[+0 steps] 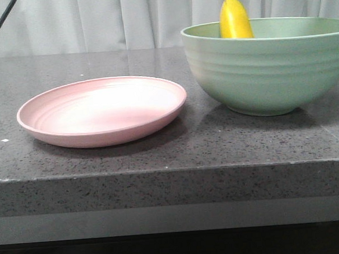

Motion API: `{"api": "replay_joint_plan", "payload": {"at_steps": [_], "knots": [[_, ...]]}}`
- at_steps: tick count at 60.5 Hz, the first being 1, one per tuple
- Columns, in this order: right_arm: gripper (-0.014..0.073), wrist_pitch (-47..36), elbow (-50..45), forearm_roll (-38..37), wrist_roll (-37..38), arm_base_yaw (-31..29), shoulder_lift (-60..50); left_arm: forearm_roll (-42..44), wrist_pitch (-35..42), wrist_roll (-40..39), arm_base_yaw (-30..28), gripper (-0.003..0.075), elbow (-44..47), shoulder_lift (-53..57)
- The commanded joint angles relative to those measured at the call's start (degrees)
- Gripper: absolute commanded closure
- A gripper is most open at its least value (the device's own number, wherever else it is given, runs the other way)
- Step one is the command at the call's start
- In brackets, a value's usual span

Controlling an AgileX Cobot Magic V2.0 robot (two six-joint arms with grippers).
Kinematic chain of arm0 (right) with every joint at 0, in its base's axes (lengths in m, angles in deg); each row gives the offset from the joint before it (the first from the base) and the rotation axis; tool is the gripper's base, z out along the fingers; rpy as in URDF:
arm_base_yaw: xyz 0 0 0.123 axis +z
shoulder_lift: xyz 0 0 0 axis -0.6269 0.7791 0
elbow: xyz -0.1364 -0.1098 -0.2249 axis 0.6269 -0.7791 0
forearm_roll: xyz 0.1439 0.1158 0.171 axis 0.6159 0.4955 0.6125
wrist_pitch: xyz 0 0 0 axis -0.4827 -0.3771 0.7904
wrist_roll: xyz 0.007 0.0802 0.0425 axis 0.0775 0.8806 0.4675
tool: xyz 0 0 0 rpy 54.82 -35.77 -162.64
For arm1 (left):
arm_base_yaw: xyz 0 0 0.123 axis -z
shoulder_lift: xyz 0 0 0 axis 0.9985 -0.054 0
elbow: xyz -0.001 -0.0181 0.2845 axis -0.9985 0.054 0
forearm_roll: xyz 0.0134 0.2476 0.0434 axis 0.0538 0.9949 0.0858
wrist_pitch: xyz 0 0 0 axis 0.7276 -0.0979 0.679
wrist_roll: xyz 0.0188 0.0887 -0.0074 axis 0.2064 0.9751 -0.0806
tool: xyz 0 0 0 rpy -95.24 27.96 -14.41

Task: Transfer banana from pink plate to green bowl

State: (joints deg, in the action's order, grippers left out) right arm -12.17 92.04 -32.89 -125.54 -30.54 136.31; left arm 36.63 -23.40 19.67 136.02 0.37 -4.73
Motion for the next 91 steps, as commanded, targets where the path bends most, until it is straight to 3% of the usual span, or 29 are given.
{"api": "replay_joint_plan", "payload": {"at_steps": [1,15,26,36,53,64,78,91], "knots": [[0.0655,-1.53,1.95,1.9,-0.15,-0.22,-3.56,1.55,7.98,-0.15,-2.37,0.0741,-1.94,2.19],[0.0655,-5.94,1.9,1.84,11.56,-5.58,-9.27,1.8,12.26,-0.67,-18.8,0.0741,-1.82,5.34],[0.0655,-8.42,-0.61,1.84,11.95,-9.17,-15.58,3.02,13.3,-0.67,-30.52,0.0741,2.19,13.42],[0.0655,-9.29,-6.36,1.84,9.5,-8.3,-22.61,3.1,16.47,-0.67,-36.29,0.0741,12.15,24.91],[0.0655,-10.42,-20.58,2.7,5.74,0.3,-38.5,2.42,19.81,-0.67,-37.5,0.0741,34.59,47.9],[0.0655,-11.87,-32.89,2.7,5.51,1.12,-51.18,2.06,19.62,-0.67,-37.5,0.0741,47.82,62.39],[0.0655,-14.68,-44.51,2.7,5.51,1.12,-65.35,-0.81,18.76,-0.67,-37.5,0.0741,54.53,74.44],[0.0655,-14.11,-46.22,2.81,5.57,1.12,-68.01,-0.81,18.76,-0.67,-37.5,0.0741,54.88,76.0]]}}
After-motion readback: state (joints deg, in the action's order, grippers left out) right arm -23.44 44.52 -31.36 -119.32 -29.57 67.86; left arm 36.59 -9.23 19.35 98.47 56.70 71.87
